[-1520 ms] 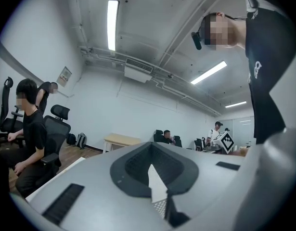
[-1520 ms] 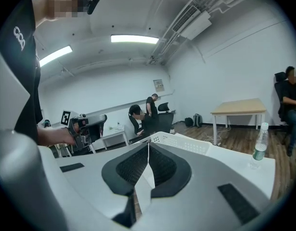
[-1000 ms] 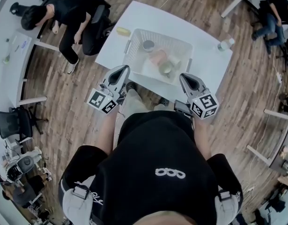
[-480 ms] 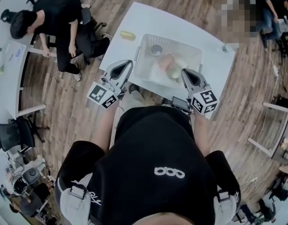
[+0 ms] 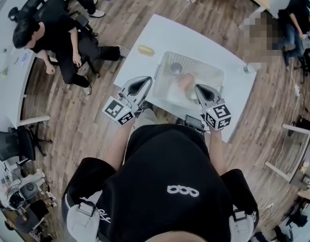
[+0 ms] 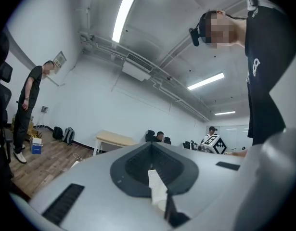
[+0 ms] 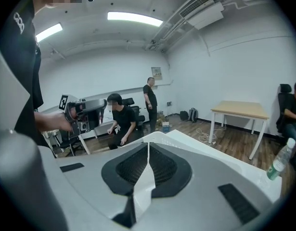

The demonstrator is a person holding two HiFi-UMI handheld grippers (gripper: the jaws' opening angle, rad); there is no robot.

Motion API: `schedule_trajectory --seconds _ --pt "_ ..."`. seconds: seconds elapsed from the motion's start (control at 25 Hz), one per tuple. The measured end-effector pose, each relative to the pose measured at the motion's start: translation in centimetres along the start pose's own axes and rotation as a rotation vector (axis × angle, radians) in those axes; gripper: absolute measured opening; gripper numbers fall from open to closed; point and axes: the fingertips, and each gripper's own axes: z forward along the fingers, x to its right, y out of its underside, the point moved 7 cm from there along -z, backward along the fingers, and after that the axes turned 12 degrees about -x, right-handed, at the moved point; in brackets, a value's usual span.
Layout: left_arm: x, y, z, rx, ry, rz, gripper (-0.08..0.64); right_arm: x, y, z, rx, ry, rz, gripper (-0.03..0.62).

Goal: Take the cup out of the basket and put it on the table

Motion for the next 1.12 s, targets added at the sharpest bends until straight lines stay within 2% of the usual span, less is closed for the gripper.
schedule_trajectory --seconds 0.16,0.48,0.64,0.8,1.12 --pt "-0.3 0.5 0.3 0.002 -0.005 -0.014 0.008 0.2 -0.9 2.3 -0.061 -0.022 -0.064 0.028" --pt "-0.5 2.0 1.5 -0.01 0.009 -0.031 0.008 1.9 -1.7 9.0 -0.256 -0.029 -0.272 0.028" --pt "-0.7 3.0 1.5 -0.035 0.011 -0.03 0.008 3.0 -0.2 13.0 -0.388 -0.023 -0.367 0.034" --pt "-0.8 3.3 1.1 -0.034 0.002 -0.039 0.008 3.5 1.9 17.1 -0.531 -0.052 -0.433 0.095" --pt "-0.2 4.3 1.1 -0.033 -0.015 -0.059 0.008 3.7 5.4 23.3 -0.71 -0.076 -0.58 0.101"
